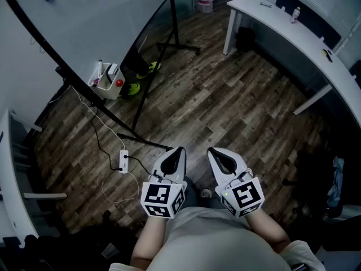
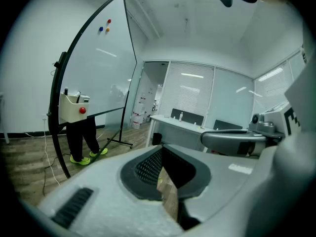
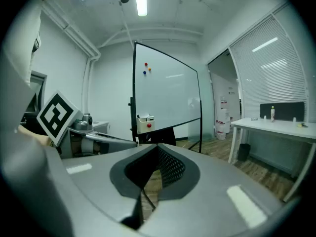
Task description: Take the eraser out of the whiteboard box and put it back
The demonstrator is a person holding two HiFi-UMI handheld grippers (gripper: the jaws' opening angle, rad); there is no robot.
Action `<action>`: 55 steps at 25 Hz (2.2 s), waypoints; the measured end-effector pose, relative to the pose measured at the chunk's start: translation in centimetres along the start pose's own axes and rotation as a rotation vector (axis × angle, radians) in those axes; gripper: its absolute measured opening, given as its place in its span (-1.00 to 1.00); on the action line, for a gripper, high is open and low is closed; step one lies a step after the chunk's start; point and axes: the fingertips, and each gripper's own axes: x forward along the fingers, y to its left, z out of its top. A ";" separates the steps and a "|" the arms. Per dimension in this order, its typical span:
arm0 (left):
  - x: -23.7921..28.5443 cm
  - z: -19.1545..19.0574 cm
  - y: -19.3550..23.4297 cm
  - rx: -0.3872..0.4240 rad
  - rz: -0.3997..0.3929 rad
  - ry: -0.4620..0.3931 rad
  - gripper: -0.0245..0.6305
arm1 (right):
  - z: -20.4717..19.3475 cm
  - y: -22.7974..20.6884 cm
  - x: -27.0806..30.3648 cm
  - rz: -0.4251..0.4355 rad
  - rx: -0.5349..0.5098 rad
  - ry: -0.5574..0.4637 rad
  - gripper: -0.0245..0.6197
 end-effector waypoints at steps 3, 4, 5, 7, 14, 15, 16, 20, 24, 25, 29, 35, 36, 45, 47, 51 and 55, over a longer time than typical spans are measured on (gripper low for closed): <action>-1.4 -0.2 -2.1 0.002 0.000 -0.028 -0.91 | 0.0 0.1 -2.4 -0.016 0.003 -0.040 -0.91; -1.9 -0.4 -2.8 0.003 -0.001 -0.036 -0.91 | -0.1 0.2 -3.1 -0.017 0.003 -0.047 -0.91; -2.3 -0.6 -3.5 0.004 -0.001 -0.042 -0.91 | -0.2 0.4 -3.8 -0.015 0.000 -0.052 -0.91; -3.0 -0.9 -4.6 0.013 -0.003 -0.049 -0.91 | -0.3 0.7 -4.8 -0.009 -0.009 -0.060 -0.91; -4.0 -1.0 -7.0 0.038 -0.014 -0.068 -0.91 | -0.1 1.6 -7.0 0.010 -0.028 -0.088 -0.91; -4.0 -1.1 -7.3 0.040 -0.017 -0.070 -0.91 | -0.1 1.5 -7.3 0.010 -0.029 -0.093 -0.91; -3.9 -1.1 -7.7 0.042 -0.019 -0.072 -0.91 | -0.1 1.4 -7.5 0.010 -0.027 -0.100 -0.91; -3.8 -1.4 -8.9 0.045 -0.023 -0.077 -0.91 | -0.1 1.0 -8.5 0.023 -0.007 -0.126 -0.91; -3.7 -1.7 -9.4 0.041 -0.020 -0.074 -0.91 | 0.0 0.8 -8.8 0.042 0.012 -0.138 -0.91; -3.7 -1.7 -9.4 0.039 -0.018 -0.074 -0.91 | 0.0 0.9 -8.8 0.047 0.013 -0.138 -0.91; -3.2 -1.5 -9.2 0.027 -0.012 -0.075 -0.91 | 0.1 0.6 -8.5 0.060 0.022 -0.138 -0.91; -1.7 -0.6 -8.4 0.015 -0.017 -0.072 -0.91 | 0.3 -0.4 -7.2 0.056 0.023 -0.116 -0.91; -1.4 -0.5 -8.2 0.014 -0.018 -0.071 -0.91 | 0.2 -0.6 -7.0 0.055 0.024 -0.111 -0.91; 1.6 1.2 -5.7 -0.002 -0.011 -0.069 -0.91 | 0.9 -3.0 -3.7 0.048 0.048 -0.097 -0.91; 2.2 1.7 -5.0 -0.004 -0.006 -0.070 -0.91 | 1.2 -3.4 -2.7 0.051 0.050 -0.094 -0.91; 3.5 2.7 -3.1 -0.004 0.001 -0.070 -0.91 | 2.0 -3.9 -0.4 0.065 0.041 -0.092 -0.91; 4.9 3.7 -1.0 -0.006 0.008 -0.068 -0.91 | 2.9 -4.5 2.2 0.076 0.036 -0.096 -0.91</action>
